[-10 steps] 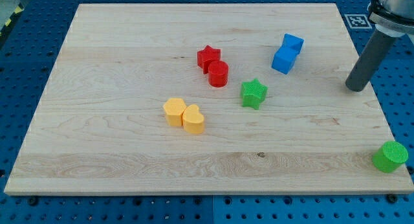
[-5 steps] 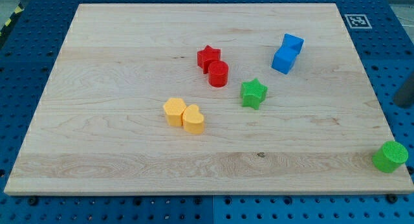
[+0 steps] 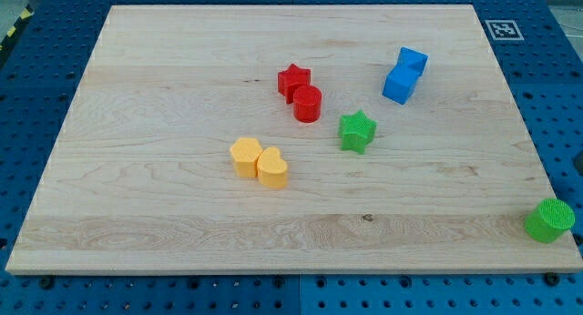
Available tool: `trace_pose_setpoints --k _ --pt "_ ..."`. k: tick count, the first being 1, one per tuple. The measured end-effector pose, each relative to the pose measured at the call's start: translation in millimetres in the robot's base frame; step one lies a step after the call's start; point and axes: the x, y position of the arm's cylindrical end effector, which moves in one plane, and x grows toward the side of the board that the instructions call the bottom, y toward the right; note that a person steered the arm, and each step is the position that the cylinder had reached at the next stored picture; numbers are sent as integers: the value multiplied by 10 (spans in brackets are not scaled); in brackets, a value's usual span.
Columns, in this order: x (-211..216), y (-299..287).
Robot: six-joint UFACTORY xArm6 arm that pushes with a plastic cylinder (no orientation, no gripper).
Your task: Push the green circle towards the green star
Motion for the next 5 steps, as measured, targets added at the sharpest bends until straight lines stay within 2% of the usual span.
trace_pose_setpoints --k 1,2,4,5 --pt "187 -1" --pt "643 -81" --pt "729 -81" --pt "1029 -95"
